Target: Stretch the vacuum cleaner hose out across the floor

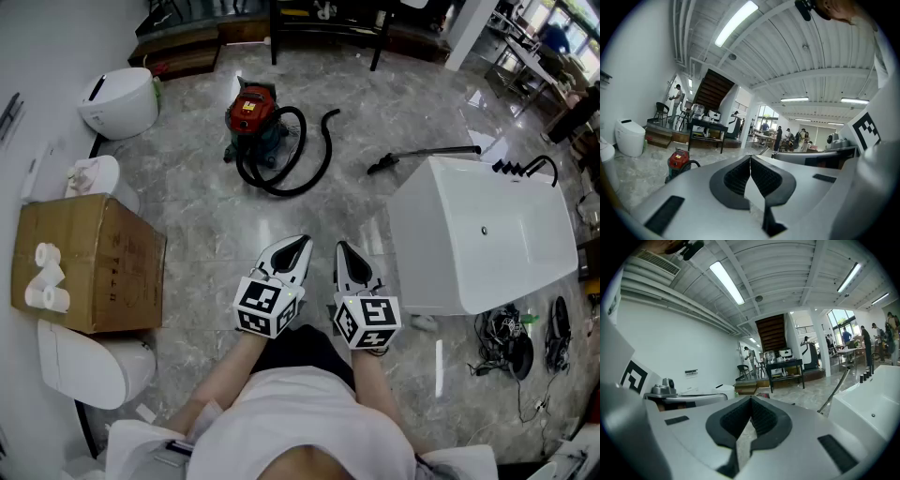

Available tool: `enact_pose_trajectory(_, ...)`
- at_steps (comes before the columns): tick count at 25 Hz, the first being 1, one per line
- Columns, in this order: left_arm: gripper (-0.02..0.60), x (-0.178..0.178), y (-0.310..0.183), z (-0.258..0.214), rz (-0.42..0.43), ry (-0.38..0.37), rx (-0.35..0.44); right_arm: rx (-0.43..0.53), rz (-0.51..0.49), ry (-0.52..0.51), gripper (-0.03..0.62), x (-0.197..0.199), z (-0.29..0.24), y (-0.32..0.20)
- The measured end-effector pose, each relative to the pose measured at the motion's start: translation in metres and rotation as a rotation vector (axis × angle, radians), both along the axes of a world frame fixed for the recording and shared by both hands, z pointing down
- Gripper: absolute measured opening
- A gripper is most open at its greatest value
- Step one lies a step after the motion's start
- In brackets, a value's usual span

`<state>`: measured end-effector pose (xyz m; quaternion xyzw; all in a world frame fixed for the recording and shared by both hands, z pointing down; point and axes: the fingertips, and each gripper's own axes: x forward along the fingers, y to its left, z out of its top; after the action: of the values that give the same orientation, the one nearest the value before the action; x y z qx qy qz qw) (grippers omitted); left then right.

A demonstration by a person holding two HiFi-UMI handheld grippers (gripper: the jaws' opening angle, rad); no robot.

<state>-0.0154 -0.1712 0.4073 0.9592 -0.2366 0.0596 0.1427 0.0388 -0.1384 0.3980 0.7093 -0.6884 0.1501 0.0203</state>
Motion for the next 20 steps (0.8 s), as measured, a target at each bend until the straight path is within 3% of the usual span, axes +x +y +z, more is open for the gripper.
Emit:
enact_pose_trajectory(11,0.008,0.004,0.002,-0.002,0.013,-0.006,0.010,0.000,-0.004,0.008,0.011,-0.001,0.000,-0.001)
enact_pose_trajectory(20,0.008,0.009,-0.004,-0.009,0.011,-0.021,0.027,0.045,0.021,-0.089,0.012,0.012,-0.009,-0.004)
